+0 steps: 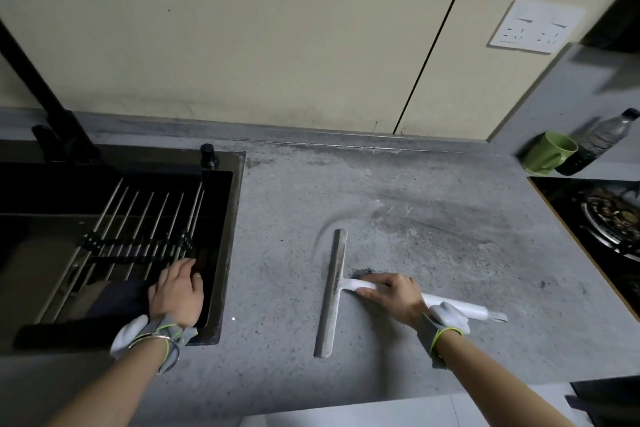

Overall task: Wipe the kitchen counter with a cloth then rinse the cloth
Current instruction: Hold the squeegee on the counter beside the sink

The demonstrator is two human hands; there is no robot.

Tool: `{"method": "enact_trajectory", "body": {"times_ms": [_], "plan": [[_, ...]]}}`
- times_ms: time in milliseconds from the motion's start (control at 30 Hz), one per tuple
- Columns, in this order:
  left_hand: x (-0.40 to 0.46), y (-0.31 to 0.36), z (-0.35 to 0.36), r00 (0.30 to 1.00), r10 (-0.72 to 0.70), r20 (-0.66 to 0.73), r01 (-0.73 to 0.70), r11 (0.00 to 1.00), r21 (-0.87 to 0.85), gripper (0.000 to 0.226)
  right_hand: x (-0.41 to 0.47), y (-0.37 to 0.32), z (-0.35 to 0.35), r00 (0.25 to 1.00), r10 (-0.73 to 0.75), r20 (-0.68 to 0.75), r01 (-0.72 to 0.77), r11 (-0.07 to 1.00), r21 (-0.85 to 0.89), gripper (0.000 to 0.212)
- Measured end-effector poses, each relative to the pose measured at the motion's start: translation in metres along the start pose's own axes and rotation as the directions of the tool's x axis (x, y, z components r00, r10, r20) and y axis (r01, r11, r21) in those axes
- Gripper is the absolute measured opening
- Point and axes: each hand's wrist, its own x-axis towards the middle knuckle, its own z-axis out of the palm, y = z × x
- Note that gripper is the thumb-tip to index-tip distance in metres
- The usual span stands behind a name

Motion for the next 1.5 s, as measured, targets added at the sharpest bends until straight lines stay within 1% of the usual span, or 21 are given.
{"method": "enact_trajectory", "body": {"times_ms": [133, 267, 600, 700, 800, 900, 1000, 1100, 1167, 1233, 1300, 1400, 1500], "plan": [[0.006, -0.012, 0.000, 0.999, 0.003, 0.032, -0.003, 1.000, -0.008, 0.040, 0.004, -0.023, 0.019, 0.998, -0.052, 0.036, 0.052, 0.999, 0.003, 0.034], [0.006, -0.018, 0.003, 0.998, 0.042, 0.049, -0.041, 0.999, -0.017, 0.038, 0.007, -0.045, 0.035, 0.992, -0.100, 0.076, 0.101, 0.995, -0.003, 0.037], [0.004, -0.032, 0.003, 0.994, 0.093, 0.052, -0.093, 0.996, -0.008, 0.036, 0.007, -0.092, 0.071, 0.976, -0.175, 0.131, 0.189, 0.977, -0.101, 0.036], [0.003, -0.033, 0.001, 0.993, 0.113, 0.038, -0.112, 0.994, -0.009, 0.035, 0.004, -0.095, 0.074, 0.972, -0.195, 0.132, 0.207, 0.974, -0.092, 0.034], [0.000, -0.033, 0.000, 0.993, 0.121, 0.007, -0.120, 0.992, -0.024, 0.034, -0.001, -0.087, 0.067, 0.975, -0.185, 0.122, 0.190, 0.981, -0.026, 0.029], [-0.006, -0.037, -0.001, 0.993, 0.113, -0.026, -0.114, 0.993, -0.032, 0.035, -0.011, -0.069, 0.048, 0.986, -0.148, 0.074, 0.144, 0.988, 0.053, 0.016], [-0.013, -0.039, -0.002, 0.995, 0.086, -0.042, -0.087, 0.996, -0.033, 0.038, -0.020, -0.040, 0.023, 0.994, -0.110, 0.009, 0.110, 0.993, 0.046, 0.022], [-0.026, -0.042, -0.002, 0.997, 0.045, -0.058, -0.047, 0.998, -0.031, 0.039, -0.032, -0.008, -0.003, 0.997, -0.026, -0.069, 0.029, 0.998, 0.050, 0.018], [-0.033, -0.043, 0.000, 0.997, 0.045, -0.057, -0.046, 0.999, -0.014, 0.039, -0.041, 0.013, -0.017, 0.993, 0.012, -0.117, -0.007, 0.999, 0.042, 0.016], [-0.039, -0.045, 0.002, 0.998, 0.051, -0.043, -0.051, 0.999, -0.004, 0.040, -0.048, 0.030, -0.025, 0.988, 0.060, -0.140, -0.054, 0.998, 0.046, 0.016], [-0.043, -0.046, 0.005, 0.999, 0.047, -0.026, -0.047, 0.999, -0.024, 0.040, -0.052, 0.040, -0.027, 0.987, 0.088, -0.134, -0.083, 0.996, 0.041, 0.016], [-0.042, -0.052, 0.004, 0.998, 0.056, 0.021, -0.055, 0.998, -0.031, 0.042, -0.055, 0.038, -0.020, 0.990, 0.080, -0.114, -0.075, 0.996, 0.049, 0.012], [-0.036, -0.057, -0.003, 0.990, 0.075, 0.120, -0.072, 0.997, -0.030, 0.044, -0.052, 0.020, -0.010, 0.994, 0.041, -0.097, -0.039, 0.999, 0.025, 0.015]]}}
